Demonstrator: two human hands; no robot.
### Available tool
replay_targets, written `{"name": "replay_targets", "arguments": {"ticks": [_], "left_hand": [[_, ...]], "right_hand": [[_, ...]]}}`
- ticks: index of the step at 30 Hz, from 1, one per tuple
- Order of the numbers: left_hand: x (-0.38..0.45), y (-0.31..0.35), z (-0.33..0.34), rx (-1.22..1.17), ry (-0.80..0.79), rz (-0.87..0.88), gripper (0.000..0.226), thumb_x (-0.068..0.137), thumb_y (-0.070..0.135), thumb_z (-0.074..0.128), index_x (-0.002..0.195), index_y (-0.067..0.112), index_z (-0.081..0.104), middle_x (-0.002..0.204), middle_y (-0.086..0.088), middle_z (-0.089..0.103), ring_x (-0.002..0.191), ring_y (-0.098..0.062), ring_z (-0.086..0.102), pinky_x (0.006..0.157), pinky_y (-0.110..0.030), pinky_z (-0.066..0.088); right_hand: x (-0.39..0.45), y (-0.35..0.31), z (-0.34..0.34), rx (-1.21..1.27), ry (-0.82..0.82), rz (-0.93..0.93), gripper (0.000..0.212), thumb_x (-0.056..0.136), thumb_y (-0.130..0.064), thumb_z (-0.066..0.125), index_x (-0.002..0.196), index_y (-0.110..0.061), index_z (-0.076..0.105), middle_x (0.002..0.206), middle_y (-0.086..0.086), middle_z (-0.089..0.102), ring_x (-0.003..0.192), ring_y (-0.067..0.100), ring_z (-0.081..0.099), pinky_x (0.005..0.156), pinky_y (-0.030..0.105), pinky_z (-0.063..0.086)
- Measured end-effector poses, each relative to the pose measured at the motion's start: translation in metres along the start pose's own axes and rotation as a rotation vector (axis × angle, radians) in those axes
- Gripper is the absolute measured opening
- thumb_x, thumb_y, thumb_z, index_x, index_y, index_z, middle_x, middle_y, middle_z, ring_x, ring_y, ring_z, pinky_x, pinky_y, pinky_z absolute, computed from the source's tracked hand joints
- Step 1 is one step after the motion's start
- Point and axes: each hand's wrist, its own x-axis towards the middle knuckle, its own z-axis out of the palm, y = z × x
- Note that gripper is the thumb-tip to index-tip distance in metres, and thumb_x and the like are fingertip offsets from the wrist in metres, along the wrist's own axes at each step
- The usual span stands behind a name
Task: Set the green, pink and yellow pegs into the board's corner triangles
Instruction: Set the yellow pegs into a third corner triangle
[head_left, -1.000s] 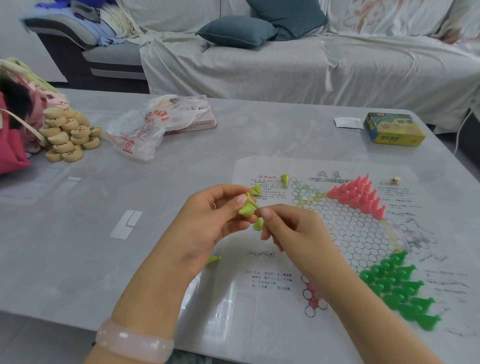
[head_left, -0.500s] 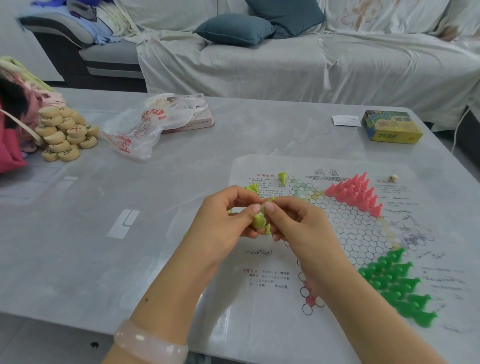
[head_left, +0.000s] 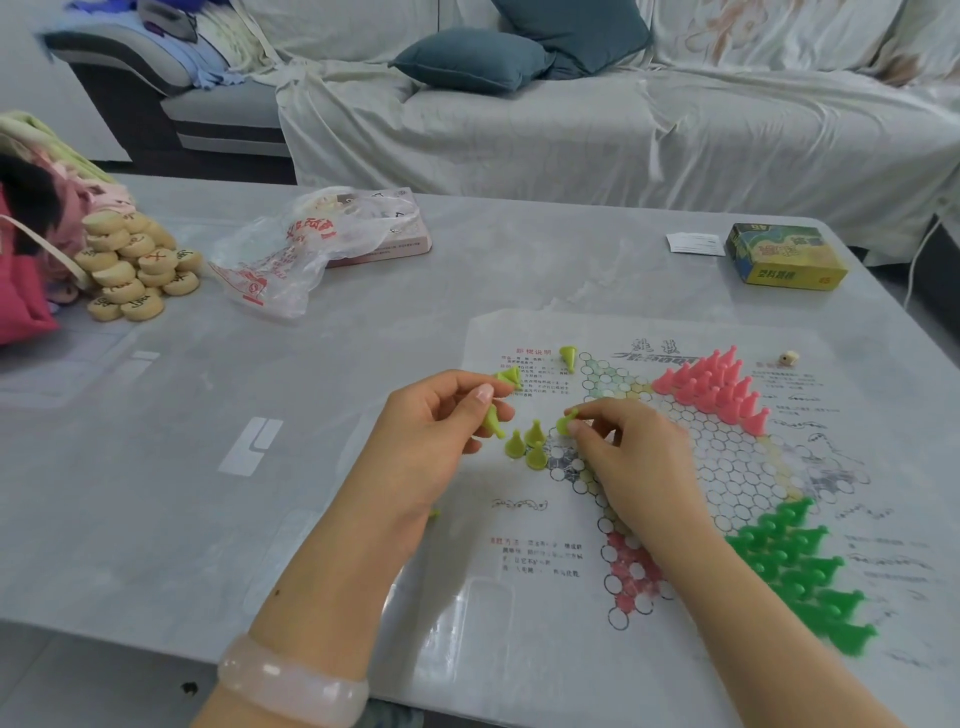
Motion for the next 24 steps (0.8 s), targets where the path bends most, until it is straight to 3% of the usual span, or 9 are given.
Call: {"name": "replay_targets", "arguments": {"ticks": [3,6,13,19,24], "left_hand": [[-0.0008,0.0004,-0.001,0.009,0.017,0.006,0.027,0.092,0.011,0.049,0.075,0.019,0.067,0.063,0.008,0.064,0.056,-0.001,0.051,0.055,-0.01,0.043],[-0.0005,0.0004,-0.0023,0.01,0.021,0.01,0.022,0.09,0.012,0.052,0.075,0.018,0.067,0.066,0.007,0.064,0.053,0.002,0.05,0.053,-0.009,0.042],[0.0004,-0.0003,-0.0045,-0.021,0.023,0.003,0.013,0.085,0.008,0.059,0.079,0.016,0.067,0.075,0.002,0.064,0.07,-0.008,0.058,0.064,-0.01,0.049],[-0.0003,0.0005,-0.0034,-0.027,0.002,-0.001,0.017,0.084,0.005,0.06,0.077,0.02,0.066,0.077,0.004,0.066,0.076,-0.011,0.063,0.077,-0.019,0.05],[-0.0002,0.0012,-0.0041,-0.052,0.018,-0.011,0.015,0.086,0.003,0.057,0.081,0.014,0.066,0.077,0.003,0.067,0.075,-0.009,0.068,0.076,-0.018,0.054]], "right_hand": [[0.0005,0.0005,0.0041,-0.043,0.002,-0.009,0.017,0.085,-0.025,0.058,0.097,-0.02,0.069,0.08,-0.003,0.06,0.075,0.012,0.05,0.062,0.017,0.035],[0.0013,-0.0001,0.0077,-0.097,-0.019,-0.005,0.017,0.086,-0.027,0.056,0.098,-0.023,0.068,0.085,-0.003,0.059,0.081,0.014,0.051,0.066,0.025,0.035],[0.0011,-0.0004,0.0096,-0.188,-0.03,-0.024,0.019,0.088,-0.029,0.054,0.1,-0.024,0.067,0.088,-0.004,0.057,0.082,0.012,0.048,0.062,0.025,0.032],[0.0008,0.0002,0.0099,-0.211,-0.027,-0.038,0.019,0.089,-0.03,0.053,0.102,-0.025,0.066,0.084,-0.006,0.052,0.081,0.01,0.045,0.055,0.012,0.027],[0.0002,0.002,0.0094,-0.217,-0.04,-0.052,0.023,0.088,-0.03,0.053,0.108,-0.024,0.065,0.086,-0.007,0.052,0.082,0.01,0.045,0.059,0.022,0.03]]}}
